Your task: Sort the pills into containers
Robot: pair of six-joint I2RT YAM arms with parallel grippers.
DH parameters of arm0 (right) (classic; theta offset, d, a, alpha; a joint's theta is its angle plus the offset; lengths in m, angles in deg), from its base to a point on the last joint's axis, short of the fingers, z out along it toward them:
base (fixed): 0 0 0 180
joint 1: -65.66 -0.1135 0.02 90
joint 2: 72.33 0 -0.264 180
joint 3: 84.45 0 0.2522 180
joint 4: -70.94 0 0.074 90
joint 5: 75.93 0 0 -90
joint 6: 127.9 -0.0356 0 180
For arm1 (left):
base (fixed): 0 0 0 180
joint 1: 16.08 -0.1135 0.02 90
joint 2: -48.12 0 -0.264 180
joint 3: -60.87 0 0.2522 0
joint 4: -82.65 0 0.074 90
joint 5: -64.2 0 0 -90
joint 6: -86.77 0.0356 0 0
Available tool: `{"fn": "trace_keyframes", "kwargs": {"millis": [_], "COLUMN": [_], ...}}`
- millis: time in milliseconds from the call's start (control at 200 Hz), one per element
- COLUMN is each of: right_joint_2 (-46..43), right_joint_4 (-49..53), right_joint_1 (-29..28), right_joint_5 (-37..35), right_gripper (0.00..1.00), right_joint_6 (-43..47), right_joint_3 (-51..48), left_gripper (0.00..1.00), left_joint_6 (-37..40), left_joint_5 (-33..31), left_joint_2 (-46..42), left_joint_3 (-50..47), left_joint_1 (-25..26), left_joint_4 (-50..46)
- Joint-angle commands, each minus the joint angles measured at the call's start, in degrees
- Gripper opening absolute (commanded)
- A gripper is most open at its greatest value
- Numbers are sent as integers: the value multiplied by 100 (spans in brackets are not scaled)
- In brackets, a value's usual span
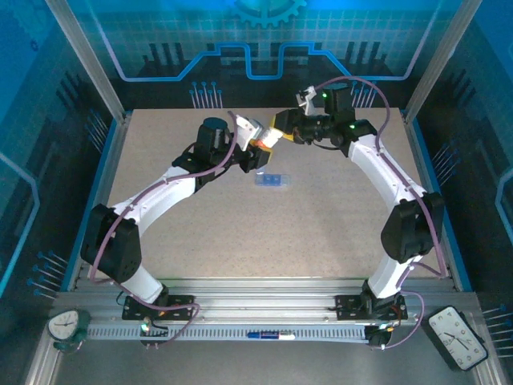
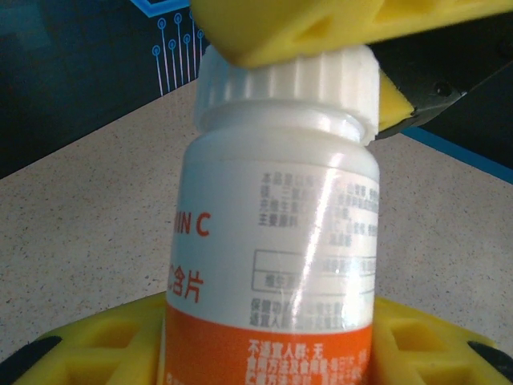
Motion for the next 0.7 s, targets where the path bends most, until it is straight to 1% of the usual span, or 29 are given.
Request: {"fn": "trace_keyframes", "kwargs": {"millis": [0, 55, 170, 315, 370, 460, 505, 540, 565, 590, 625, 690], "right_joint_2": [-102, -134, -233, -400, -420, -421, -414, -422, -436, -446, -469, -557], "right_joint_4": [-207, -305, -475, -536, -606, -741, -803, -839, -886, -891, -890, -946], "right_joint_1": [2, 89, 253, 371, 402, 412, 411, 410, 418, 419, 436, 458], "right_joint_5": [304, 403, 524, 594, 634, 634, 610, 601, 569, 519, 463, 280], "right_gripper": [40, 37, 36, 36, 37, 39, 43, 48, 54, 62, 71, 80], "right_joint_6": [208, 335, 855, 1728, 1782, 1663, 1522, 1418, 1313, 1212, 1073, 813], "right_joint_3": [-145, -229, -407, -607, -662, -717, -712, -702, -699, -678, -660, -665], "left_gripper": [0, 0, 0, 0, 0, 0, 0, 0, 0, 0, 0, 0], "left_joint_6": [8, -56, -302, -1166, -1347, -1361, -1254, -1119, -1015, -899, -764, -501], "left_joint_5": [17, 66, 361, 1194, 1339, 1378, 1312, 1238, 1170, 1084, 974, 730], "left_joint_2": [-78, -87, -100, -95, -100, -98, -83, -80, -73, -66, -69, -86], "left_joint_3": [251, 257, 305, 309, 307, 359, 401, 448, 466, 480, 486, 461], "left_joint_1": [24, 13, -26, -237, -264, -261, -253, -258, -253, -244, -238, -226], "left_joint_4": [99, 147, 228, 727, 857, 830, 695, 553, 438, 333, 228, 112]}}
